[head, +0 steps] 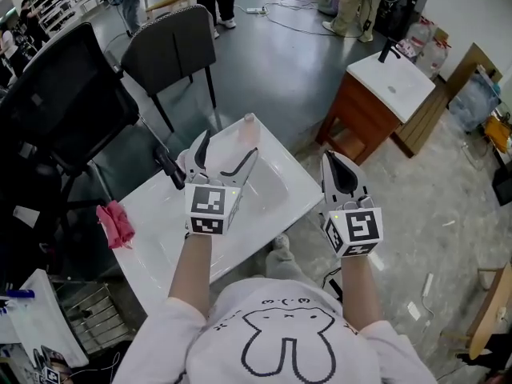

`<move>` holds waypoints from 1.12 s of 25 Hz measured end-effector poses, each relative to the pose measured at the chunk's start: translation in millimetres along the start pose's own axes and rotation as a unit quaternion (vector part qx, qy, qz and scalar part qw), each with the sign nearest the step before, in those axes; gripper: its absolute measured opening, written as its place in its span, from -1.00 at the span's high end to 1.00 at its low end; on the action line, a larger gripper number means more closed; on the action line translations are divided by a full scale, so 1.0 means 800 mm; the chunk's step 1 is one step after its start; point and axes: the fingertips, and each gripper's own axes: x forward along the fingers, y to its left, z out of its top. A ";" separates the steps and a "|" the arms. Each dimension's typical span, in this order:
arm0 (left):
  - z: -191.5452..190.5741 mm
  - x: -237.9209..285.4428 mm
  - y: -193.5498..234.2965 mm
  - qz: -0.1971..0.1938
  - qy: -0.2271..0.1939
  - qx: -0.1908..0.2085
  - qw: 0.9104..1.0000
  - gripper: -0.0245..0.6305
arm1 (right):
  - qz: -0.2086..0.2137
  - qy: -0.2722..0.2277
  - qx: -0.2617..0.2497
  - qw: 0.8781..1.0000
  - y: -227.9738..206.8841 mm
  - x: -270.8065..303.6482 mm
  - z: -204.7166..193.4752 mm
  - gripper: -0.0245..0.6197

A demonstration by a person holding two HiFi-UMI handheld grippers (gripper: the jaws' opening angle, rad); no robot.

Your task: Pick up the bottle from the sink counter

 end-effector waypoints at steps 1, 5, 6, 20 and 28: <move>-0.003 0.010 0.000 0.001 0.003 0.000 1.000 -0.39 | 0.003 0.002 0.001 1.000 -0.006 0.008 -0.004 0.85; -0.012 0.052 0.001 0.001 0.017 -0.006 1.000 -0.39 | 0.012 0.009 0.007 1.000 -0.030 0.037 -0.018 0.85; -0.015 0.062 0.001 -0.001 0.021 -0.007 1.000 -0.39 | 0.012 0.011 0.009 1.000 -0.037 0.044 -0.022 0.85; -0.116 0.178 0.004 -0.023 0.110 -0.048 0.993 -0.39 | 0.047 0.054 0.042 0.997 -0.097 0.133 -0.093 0.85; -0.194 0.218 0.016 -0.012 0.168 -0.060 0.984 -0.38 | 0.067 0.084 0.050 0.993 -0.107 0.173 -0.135 0.85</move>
